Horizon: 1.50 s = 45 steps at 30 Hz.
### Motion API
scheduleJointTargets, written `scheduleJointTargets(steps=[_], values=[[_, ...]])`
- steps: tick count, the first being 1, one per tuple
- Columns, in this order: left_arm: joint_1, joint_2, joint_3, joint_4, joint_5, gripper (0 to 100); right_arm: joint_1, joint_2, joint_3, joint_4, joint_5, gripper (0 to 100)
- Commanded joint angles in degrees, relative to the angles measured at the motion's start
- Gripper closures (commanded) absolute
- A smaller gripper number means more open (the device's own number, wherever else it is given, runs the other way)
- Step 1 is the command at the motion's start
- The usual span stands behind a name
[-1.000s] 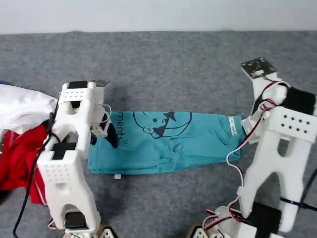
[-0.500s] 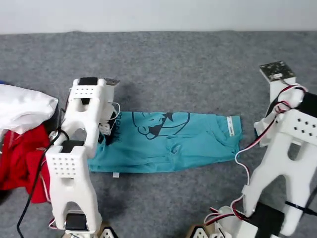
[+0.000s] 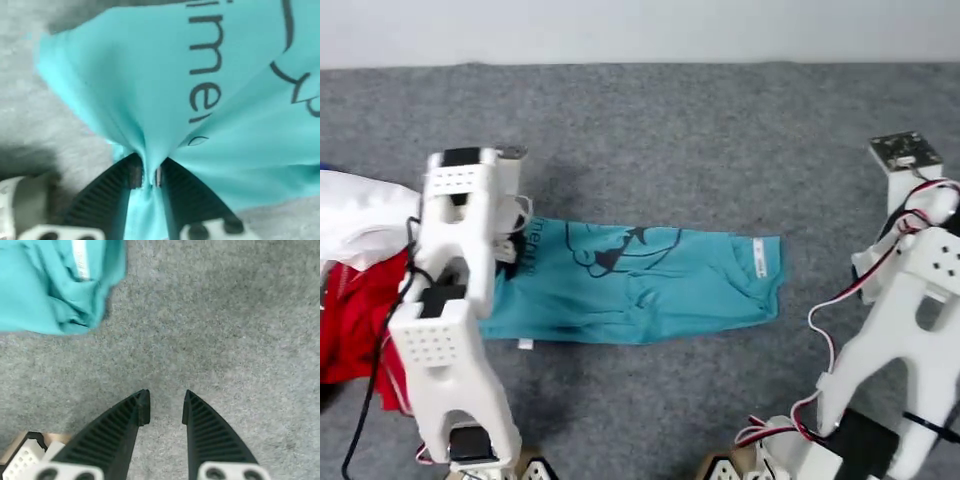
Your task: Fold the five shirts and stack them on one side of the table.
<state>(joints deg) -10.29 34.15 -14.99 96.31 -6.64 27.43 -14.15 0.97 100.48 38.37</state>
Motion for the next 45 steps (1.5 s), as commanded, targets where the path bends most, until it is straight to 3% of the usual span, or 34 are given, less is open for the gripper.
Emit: scheduleJointTargets(steps=[1, 4, 9, 15, 26, 34, 38, 43, 45], values=[[-1.14, -4.31, -0.75, 2.46, -2.73, 100, 1.19, -3.03, -0.7, 1.8, 1.32, 87.6], [-0.18, -4.31, -0.57, 3.87, -4.4, 97, 0.92, -3.03, -0.7, 1.8, 1.14, 87.6], [-1.14, -4.92, -1.01, 4.13, -1.58, 80, 0.84, -3.03, -0.7, 1.8, 1.05, 87.6], [-4.57, -4.92, -3.47, 4.13, -1.58, 78, 1.27, -3.03, -0.7, 2.15, 1.32, 87.6], [-6.51, -3.34, -3.3, 0.79, -3.6, 78, 1.27, -3.12, -0.62, 2.15, 1.05, 87.6], [-6.42, 8.62, -3.74, -1.32, -3.52, 78, 1.27, -3.12, -0.62, 2.24, 1.23, 87.6], [-5.89, 11.87, -5.23, -0.97, -2.73, 84, 1.27, -3.12, -0.62, 2.24, 1.32, 87.6], [-4.57, 13.01, -6.02, -0.44, -5.36, 100, 1.27, -3.12, -0.62, 2.15, 1.32, 87.6], [-4.13, 12.84, -5.93, 0.53, -5.98, 100, 1.27, -3.12, -0.62, 2.15, 1.32, 87.6]])
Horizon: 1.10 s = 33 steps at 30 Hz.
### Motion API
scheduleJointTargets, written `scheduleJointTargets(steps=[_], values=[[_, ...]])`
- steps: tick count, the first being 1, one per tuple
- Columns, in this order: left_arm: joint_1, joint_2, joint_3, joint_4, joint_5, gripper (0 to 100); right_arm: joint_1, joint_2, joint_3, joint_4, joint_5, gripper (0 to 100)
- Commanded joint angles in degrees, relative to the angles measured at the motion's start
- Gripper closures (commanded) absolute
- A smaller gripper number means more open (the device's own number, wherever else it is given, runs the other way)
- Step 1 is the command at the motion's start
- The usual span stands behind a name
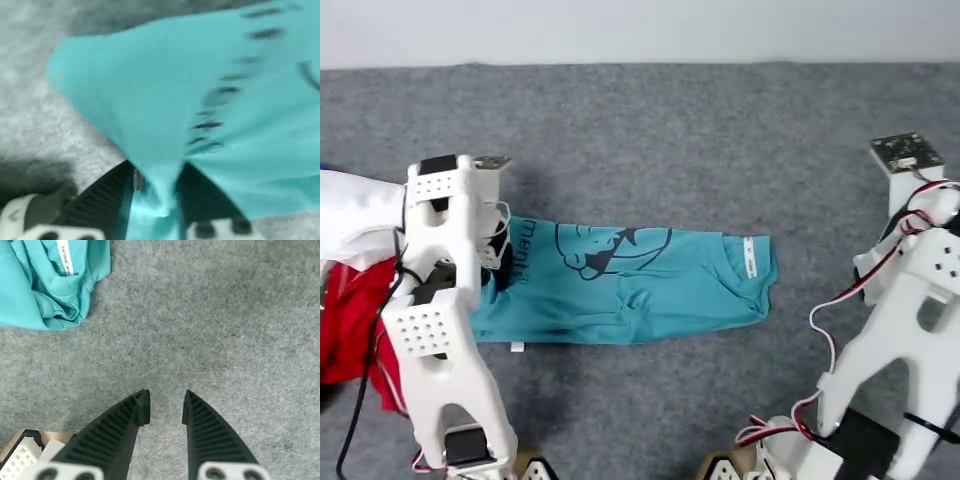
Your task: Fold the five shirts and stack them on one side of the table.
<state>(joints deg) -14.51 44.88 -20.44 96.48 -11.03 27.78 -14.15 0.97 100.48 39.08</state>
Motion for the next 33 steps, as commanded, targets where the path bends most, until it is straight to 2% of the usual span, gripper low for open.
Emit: scheduleJointTargets(steps=[1, 7, 10, 20, 26, 33], values=[[0.35, 2.02, -0.66, 1.14, -1.67, 100, 0.92, -3.12, -0.62, 2.15, 0.62, 87.6], [2.02, -3.87, -0.84, 4.04, -1.14, 100, 0.92, -3.12, -0.62, 2.15, 0.62, 87.6], [5.19, -10.99, 1.45, 4.04, -1.14, 100, 0.92, -3.12, -0.62, 2.07, 0.62, 87.6], [23.56, -30.51, 6.11, 4.04, 3.96, 100, 0.92, -2.51, -0.35, 1.8, 0.44, 87.6], [34.29, -32.79, 3.03, 3.96, 7.21, 100, 1.01, -2.42, -0.26, 0.13, 0.35, 87.6], [41.76, -32.53, -3.12, 3.96, 8.62, 100, 1.01, -2.33, 0.18, -0.22, 0.26, 87.6]])
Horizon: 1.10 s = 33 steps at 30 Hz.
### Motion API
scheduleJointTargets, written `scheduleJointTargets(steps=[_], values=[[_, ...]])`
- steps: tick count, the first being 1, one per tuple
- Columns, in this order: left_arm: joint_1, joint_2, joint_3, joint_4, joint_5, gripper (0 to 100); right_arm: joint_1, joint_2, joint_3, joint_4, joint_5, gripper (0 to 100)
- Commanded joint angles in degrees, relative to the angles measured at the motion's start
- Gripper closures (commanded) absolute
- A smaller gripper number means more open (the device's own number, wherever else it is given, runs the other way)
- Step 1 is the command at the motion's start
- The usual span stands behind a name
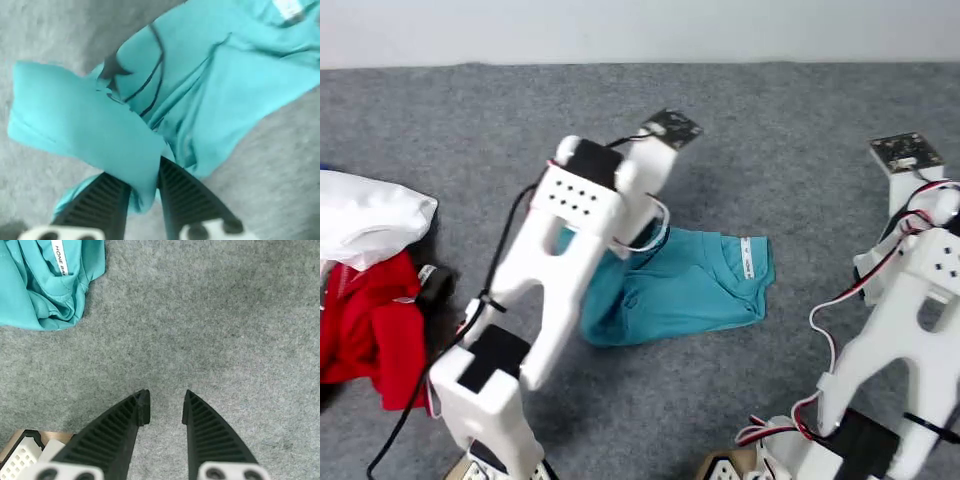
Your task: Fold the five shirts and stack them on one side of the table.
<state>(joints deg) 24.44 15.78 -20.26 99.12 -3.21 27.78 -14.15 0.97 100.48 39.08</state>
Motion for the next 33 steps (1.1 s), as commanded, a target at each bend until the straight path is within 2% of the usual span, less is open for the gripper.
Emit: scheduleJointTargets(steps=[1, 9, 15, 17, 21, 23, 28, 33], values=[[3.69, -3.43, -3.47, 1.32, 0.79, 100, 1.19, -2.33, 0.79, -0.66, 0.26, 87.6], [8.62, 1.85, -4.18, -0.44, 1.85, 100, 4.7, -2.42, 7.3, -4.62, 0.35, 87.6], [12.92, 12.66, -15.69, -0.88, 3.52, 99, 4.7, -2.51, 8.97, -5.14, 0.35, 87.6], [14.51, 17.23, -20.35, 0.18, 3.52, 94, 4.62, -2.51, 9.05, -5.14, 0.35, 87.6], [17.93, 25.49, -27.3, 1.41, 6.68, 77, 4.62, -2.51, 9.14, -5.14, 0.35, 87.6], [19.52, 27.87, -29.49, 1.41, 7.91, 74, 4.62, -2.51, 9.14, -5.14, 0.35, 87.6], [21.45, 29.27, -32.57, 1.41, 7.47, 74, 4.7, -2.59, 9.14, -5.14, 0.35, 87.6], [16.62, 22.86, -31.87, 1.49, 7.21, 84, 4.7, -2.95, 9.05, -4.97, 0.35, 87.6]])
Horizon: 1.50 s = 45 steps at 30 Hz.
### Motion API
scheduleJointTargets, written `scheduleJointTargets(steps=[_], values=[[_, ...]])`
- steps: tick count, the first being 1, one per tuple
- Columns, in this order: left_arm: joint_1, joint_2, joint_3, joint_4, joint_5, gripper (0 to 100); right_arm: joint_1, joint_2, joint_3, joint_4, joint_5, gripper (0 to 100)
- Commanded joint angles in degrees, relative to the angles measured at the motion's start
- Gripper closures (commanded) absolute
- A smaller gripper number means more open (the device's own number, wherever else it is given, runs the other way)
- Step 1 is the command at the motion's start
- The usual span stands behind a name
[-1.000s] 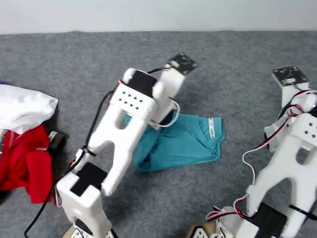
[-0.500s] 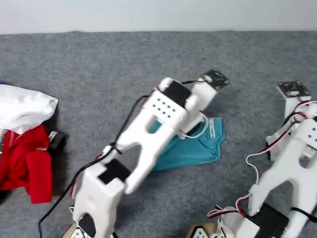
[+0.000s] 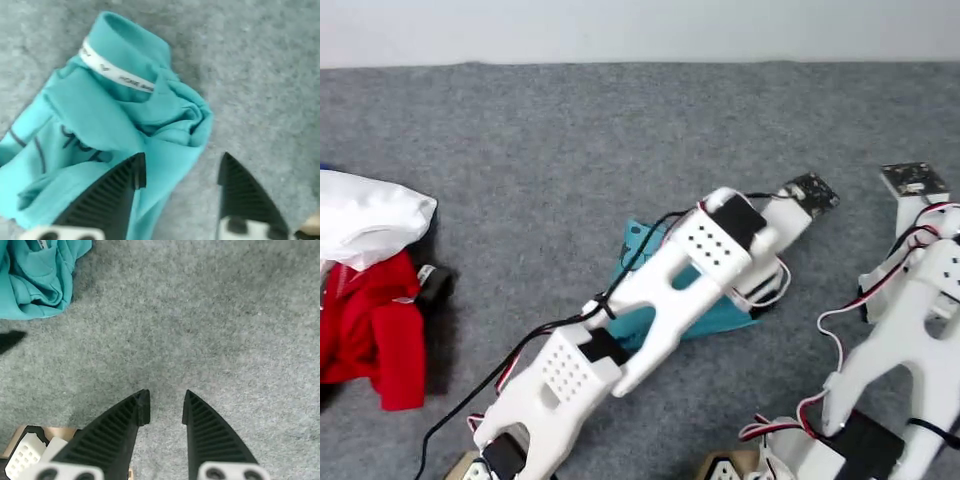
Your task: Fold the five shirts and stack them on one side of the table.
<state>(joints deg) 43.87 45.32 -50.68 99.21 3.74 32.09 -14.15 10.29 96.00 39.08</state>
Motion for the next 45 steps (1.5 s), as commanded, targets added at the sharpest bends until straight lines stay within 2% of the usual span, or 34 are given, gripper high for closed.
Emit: scheduleJointTargets(steps=[1, 6, 11, 19, 23, 26, 30, 39, 45], values=[[-4.31, -8.44, -0.84, 1.41, 0.26, 86, 0.4, -3.03, -0.26, -0.31, 0.35, 87.6], [-13.54, -16.26, 5.67, 1.41, -2.2, 100, 0.4, -3.03, -0.26, -0.04, 0.35, 87.6], [-21.45, -17.49, 13.93, 1.32, -2.64, 100, 0.4, -3.03, -0.18, -0.04, 0.35, 87.6], [-21.54, -16.88, 28.35, -6.33, -7.03, 100, 0.4, -3.03, -0.09, 0.04, 0.35, 87.6], [-21.45, -11.43, 29.41, -7.38, -7.03, 100, 0.4, -3.03, -0.09, 0.22, 0.35, 87.6], [-19.43, -8.26, 27.65, -4.84, -7.03, 100, 0.4, -3.03, -0.18, 1.27, 0.35, 87.6], [-12.31, -8.18, 24.66, 1.23, -7.03, 100, 0.4, -3.03, -0.09, 1.36, 0.35, 87.6], [-1.93, -13.8, 28.62, 1.32, -6.68, 100, 0.48, -3.03, -0.44, 1.1, 0.53, 87.6], [5.1, -19.34, 30.99, 1.23, -6.59, 100, 3.21, -3.03, -0.44, -0.75, 0.62, 87.6]])
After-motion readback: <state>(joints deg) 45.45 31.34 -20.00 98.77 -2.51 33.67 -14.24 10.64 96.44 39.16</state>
